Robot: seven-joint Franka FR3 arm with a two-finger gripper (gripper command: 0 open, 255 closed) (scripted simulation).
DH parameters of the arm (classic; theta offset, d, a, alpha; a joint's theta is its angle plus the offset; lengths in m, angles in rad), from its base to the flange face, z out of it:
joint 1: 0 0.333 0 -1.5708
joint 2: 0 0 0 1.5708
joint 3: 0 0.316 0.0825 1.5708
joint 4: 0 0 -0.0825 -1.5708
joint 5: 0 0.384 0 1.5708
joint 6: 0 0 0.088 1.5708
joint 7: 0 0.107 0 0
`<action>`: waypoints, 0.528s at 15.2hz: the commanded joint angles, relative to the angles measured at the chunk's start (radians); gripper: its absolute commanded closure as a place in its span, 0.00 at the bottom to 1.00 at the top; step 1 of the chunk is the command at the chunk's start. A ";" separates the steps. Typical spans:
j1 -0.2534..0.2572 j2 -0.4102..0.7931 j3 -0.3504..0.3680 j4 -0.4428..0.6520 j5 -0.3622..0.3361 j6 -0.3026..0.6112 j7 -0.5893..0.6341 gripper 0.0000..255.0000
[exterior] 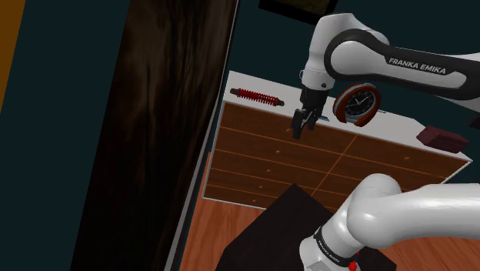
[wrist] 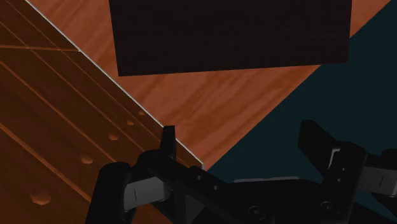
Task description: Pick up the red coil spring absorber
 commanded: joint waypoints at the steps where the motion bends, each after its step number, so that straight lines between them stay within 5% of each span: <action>1: 0.000 0.000 0.000 0.000 0.000 0.000 0.000 0.00; 8: 0.000 0.170 -0.161 0.094 -0.070 0.144 -0.254 0.00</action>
